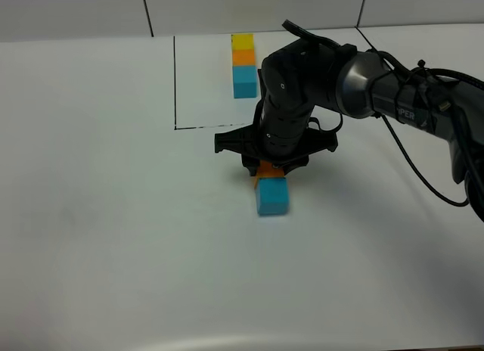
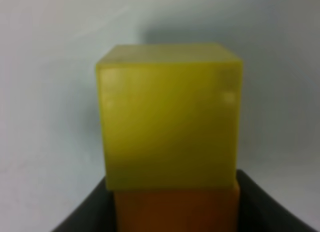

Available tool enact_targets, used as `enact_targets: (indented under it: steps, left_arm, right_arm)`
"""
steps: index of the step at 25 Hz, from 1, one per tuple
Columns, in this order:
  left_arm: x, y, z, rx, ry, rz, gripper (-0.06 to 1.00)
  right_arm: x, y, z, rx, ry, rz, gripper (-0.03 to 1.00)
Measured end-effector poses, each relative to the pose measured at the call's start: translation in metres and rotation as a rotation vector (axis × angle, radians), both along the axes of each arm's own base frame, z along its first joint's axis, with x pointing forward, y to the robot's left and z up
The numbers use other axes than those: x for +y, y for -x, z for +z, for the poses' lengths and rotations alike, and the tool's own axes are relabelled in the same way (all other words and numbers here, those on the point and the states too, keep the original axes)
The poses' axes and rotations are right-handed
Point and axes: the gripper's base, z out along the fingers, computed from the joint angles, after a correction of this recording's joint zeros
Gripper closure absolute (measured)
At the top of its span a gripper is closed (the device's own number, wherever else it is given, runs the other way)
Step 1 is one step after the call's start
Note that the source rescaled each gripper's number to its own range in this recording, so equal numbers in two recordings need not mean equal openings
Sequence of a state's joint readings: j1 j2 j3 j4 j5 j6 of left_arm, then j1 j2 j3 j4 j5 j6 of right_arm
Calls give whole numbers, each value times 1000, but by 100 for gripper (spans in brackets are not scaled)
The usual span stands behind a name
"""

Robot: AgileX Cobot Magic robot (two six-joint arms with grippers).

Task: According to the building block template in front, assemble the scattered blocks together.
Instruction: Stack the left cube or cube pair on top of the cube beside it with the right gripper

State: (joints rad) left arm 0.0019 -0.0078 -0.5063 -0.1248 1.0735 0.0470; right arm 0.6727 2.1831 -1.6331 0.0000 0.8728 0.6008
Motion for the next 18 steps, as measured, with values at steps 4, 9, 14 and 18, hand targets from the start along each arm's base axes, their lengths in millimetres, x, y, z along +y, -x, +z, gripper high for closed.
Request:
enact_targets:
  steps: [4,9,14,18]
  left_arm:
    - [0,0,0,0,0,0,28]
    - [0,0,0,0,1,1,28]
    - [0,0,0,0,1,1,28]
    - [0,0,0,0,1,1,28]
  right_arm:
    - [-1,-2,-6,3,14,-54,95]
    - [-2,-1,-11,16,33,-67,95]
    - [-3,-1,-13,19,40,-56,95]
    - [-3,-1,-13,23,52,-28,94]
